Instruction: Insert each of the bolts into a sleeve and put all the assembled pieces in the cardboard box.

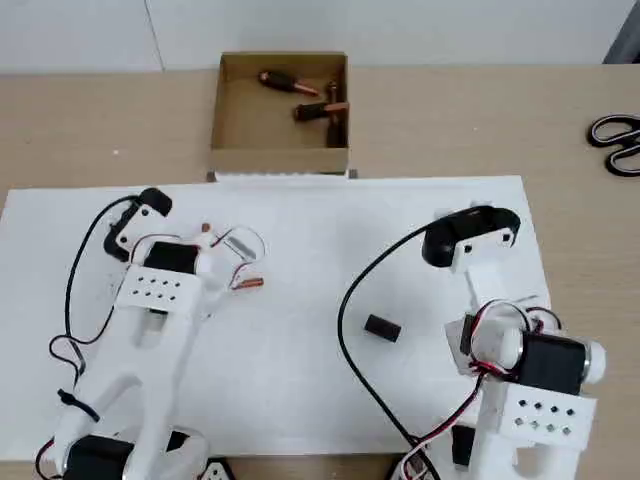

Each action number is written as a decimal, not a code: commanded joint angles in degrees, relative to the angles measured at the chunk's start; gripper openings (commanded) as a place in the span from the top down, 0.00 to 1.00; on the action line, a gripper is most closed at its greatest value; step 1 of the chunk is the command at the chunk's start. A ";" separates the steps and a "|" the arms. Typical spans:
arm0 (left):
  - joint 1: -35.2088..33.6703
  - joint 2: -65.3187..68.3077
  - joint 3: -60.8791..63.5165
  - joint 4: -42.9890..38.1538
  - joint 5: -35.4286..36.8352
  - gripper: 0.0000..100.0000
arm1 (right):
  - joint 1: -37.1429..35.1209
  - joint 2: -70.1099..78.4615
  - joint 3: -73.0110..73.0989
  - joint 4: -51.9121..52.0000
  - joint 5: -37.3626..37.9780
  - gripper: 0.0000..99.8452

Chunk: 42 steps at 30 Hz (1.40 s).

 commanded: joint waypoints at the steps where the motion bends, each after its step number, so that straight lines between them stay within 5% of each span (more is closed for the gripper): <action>1: 0.26 -0.18 -1.98 -0.62 0.35 0.79 | 0.22 -0.66 -0.35 -0.92 -0.35 1.00; 27: -4.31 25.85 -15.16 7.74 0.26 0.79 | 0.22 -0.40 -0.26 -0.92 -0.35 1.00; 34: -4.40 26.29 -15.43 9.49 0.26 0.99 | 0.22 -0.22 -0.18 -1.10 -0.35 1.00; 42: -4.40 26.29 -15.96 12.40 0.00 0.99 | 0.13 -0.22 -0.09 -1.71 -0.44 1.00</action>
